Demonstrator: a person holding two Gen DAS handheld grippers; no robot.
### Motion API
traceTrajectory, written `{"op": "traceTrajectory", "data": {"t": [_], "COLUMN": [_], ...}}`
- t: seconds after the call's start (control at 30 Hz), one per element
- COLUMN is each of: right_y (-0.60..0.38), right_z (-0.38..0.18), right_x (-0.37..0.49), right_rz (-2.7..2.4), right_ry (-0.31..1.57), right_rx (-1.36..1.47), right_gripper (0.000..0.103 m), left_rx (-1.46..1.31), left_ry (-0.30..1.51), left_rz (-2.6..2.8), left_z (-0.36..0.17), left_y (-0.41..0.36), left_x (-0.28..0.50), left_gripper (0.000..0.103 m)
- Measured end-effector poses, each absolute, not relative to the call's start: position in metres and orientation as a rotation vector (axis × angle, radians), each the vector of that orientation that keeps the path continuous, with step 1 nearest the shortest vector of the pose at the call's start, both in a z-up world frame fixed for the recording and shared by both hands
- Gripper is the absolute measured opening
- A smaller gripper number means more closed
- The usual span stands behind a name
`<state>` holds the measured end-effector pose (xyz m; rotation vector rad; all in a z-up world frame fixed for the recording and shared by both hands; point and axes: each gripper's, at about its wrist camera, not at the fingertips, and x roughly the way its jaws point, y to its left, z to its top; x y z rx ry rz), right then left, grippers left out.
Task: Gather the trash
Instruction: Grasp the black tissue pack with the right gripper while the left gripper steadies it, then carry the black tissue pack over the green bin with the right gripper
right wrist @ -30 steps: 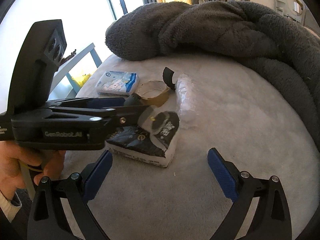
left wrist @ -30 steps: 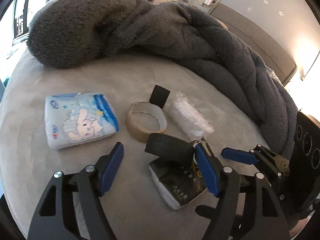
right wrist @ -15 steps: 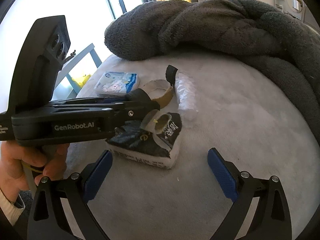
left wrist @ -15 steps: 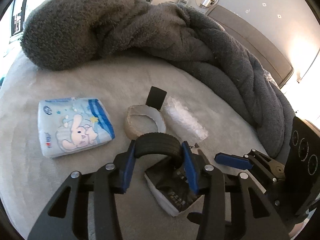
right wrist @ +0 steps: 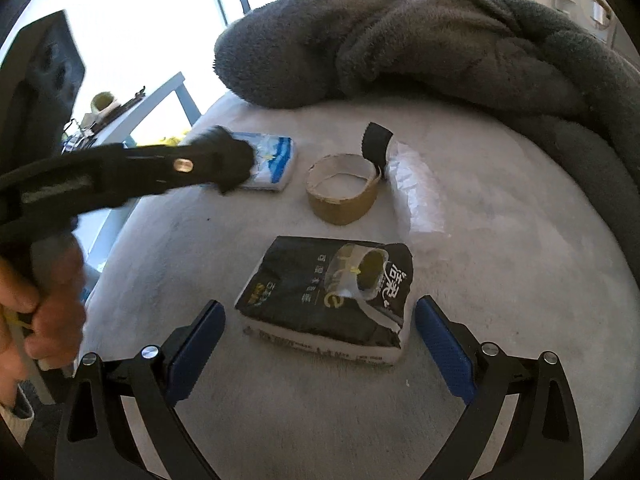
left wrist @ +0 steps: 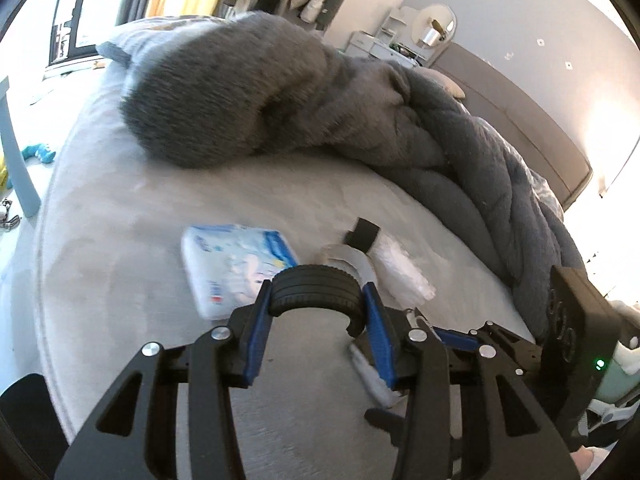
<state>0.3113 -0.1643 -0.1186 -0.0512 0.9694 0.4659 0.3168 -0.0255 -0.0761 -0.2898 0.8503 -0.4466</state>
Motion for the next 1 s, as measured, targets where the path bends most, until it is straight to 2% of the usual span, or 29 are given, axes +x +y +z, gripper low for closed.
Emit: {"op": "traceTrajectory", "data": {"t": [0.03,0.07,0.1,0.2,0.7,1.0], "right_y": [-0.164,-0.162,-0.161,-0.155,-0.088,-0.045], "right_z": [-0.119,-0.119,-0.118,-0.116,-0.083,-0.069], "right_x": [0.312,0.314,0.315,0.316,0.315,0.314], "right_rz": [0.461,0.452,0.440,0.433,0.518,0.567], "right_ry": [0.972,0.978,0.980,0.979,0.894,0.842], "right_rx": [-0.047,-0.047,-0.051,-0.051,-0.048,-0.061], "right_gripper": [0.094,0.082,0.077,0.074,0.074,0.074], "left_rx": [-0.294,-0.299,-0.304,-0.317,-0.305,-0.257], "left_ry": [0.847,0.842,0.839,0.827,0.802,0.861], "left_rz": [-0.441,-0.434,-0.428,-0.401,-0.286,-0.207], "left_z": [-0.075,-0.073,-0.072,-0.068,-0.058,-0.071], "left_y": [-0.021,-0.015,-0.010,0.004,0.084,0.125], "left_x": [0.316,0.315,0.315,0.314,0.289,0.271], "left_gripper": [0.047,0.047,0.047,0.047,0.047,0.047]}}
